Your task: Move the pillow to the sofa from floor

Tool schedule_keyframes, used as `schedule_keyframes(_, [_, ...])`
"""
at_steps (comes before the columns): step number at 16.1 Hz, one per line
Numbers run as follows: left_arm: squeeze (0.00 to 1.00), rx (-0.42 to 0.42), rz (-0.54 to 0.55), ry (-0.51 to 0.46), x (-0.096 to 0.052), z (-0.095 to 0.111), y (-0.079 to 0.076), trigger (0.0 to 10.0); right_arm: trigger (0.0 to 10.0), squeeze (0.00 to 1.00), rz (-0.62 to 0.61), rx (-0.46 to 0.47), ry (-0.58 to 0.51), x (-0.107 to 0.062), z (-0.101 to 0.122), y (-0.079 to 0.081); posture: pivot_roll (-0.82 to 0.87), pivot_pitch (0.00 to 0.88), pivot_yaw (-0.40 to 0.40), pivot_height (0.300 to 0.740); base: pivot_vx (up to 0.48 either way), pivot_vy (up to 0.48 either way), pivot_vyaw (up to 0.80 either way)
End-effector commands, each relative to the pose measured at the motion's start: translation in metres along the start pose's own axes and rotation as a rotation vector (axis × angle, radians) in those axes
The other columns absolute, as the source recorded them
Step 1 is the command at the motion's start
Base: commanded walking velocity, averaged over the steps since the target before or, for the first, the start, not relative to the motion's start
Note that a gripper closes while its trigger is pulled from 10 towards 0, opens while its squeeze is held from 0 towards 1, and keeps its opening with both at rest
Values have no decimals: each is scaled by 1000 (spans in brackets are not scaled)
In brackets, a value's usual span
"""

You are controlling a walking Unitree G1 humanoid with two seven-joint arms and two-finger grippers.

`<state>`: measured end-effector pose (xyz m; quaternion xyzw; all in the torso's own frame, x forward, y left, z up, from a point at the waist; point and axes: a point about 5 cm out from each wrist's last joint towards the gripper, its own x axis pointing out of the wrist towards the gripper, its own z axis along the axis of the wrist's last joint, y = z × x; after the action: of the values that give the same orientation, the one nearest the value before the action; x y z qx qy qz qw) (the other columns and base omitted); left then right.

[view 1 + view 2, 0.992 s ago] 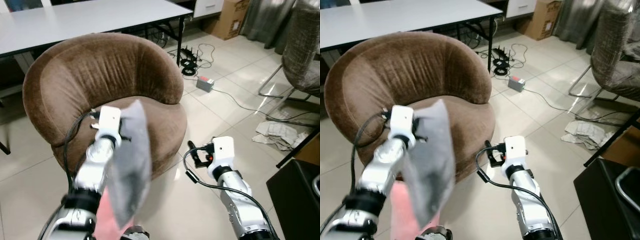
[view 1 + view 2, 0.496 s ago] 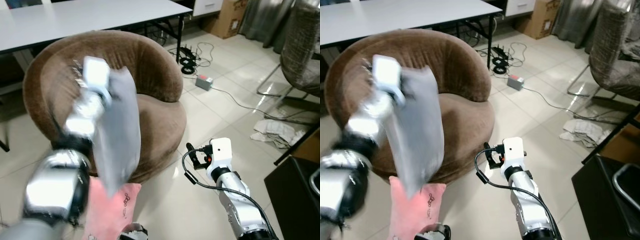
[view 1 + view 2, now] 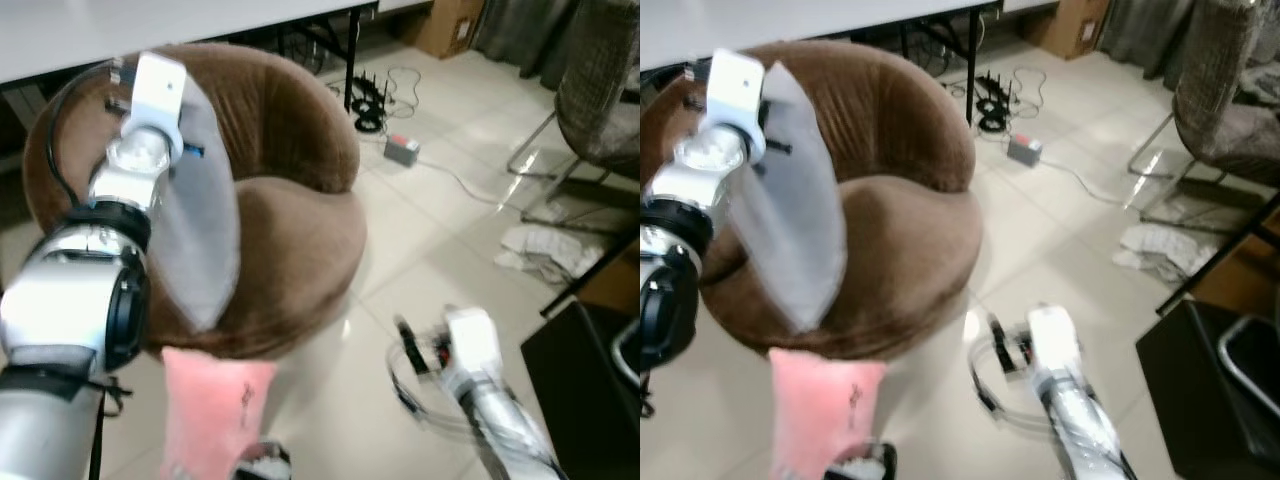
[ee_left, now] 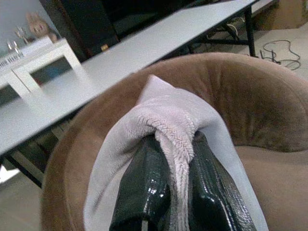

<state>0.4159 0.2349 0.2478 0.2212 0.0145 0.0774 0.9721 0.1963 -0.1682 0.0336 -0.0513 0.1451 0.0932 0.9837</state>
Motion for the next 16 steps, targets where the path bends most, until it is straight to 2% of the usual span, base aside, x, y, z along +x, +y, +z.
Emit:
schedule_keyframes(1, [0, 46, 3, -20, 1, 6, -1, 0, 10000, 435, -19, -20, 13, -14, 2, -9, -126, 150, -61, 740, 0, 0, 0])
schedule_keyframes(2, [0, 54, 1, -6, 0, 2, -1, 0, 10000, 435, -25, -24, 26, -22, 0, -11, -126, 150, -61, 740, 0, 0, 0])
schedule_keyframes(3, [0, 73, 1, 30, -1, -8, -2, 0, 10000, 439, -36, -36, 58, -41, -4, -15, -194, 189, -86, 740, 0, 0, 0])
schedule_keyframes(5, [0, 99, 3, 67, -2, -17, -2, 0, 10000, 435, -54, -48, 93, -63, -7, -18, -242, 221, -96, 740, 0, 0, 0])
schedule_keyframes(7, [0, 92, 25, 52, 0, -5, 6, 0, 10000, 435, -80, -44, 120, -80, -6, -15, -269, 248, -91, 740, 0, 0, 0])
schedule_keyframes(8, [0, 87, 55, 10, 2, 14, 15, 0, 10000, 439, -91, -40, 142, -90, -6, -13, -274, 256, -77, 740, 0, 0, 0])
schedule_keyframes(9, [0, 109, 89, -48, 4, 39, 26, 0, 10000, 439, -103, -31, 155, -94, -6, -11, -269, 257, -63, 740, 0, 0, 0])
schedule_keyframes(10, [0, 127, 97, -64, 4, 46, 29, 0, 10000, 439, -105, -26, 157, -94, -6, -10, -268, 259, -57, 740, 0, 0, 0])
schedule_keyframes(12, [0, 191, 113, -49, 4, 44, 33, 0, 10000, 443, -105, -21, 156, -94, -5, -8, -267, 262, -52, 740, 0, 0, 0])
schedule_keyframes(13, [0, 235, 134, -8, 2, 32, 38, 0, 10000, 439, -107, -22, 167, -99, -4, -9, -275, 278, -58, 740, 0, 0, 0])
schedule_keyframes(14, [1000, 264, 159, 29, 1, 21, 44, 0, 10000, 439, -111, -28, 185, -105, -5, -12, -285, 288, -71, 740, 0, 0, 0])
schedule_keyframes(16, [1000, 292, 189, 68, -1, 10, 49, 0, 10000, 439, -113, -34, 201, -111, -5, -14, -292, 290, -77, 740, 0, 0, 0])
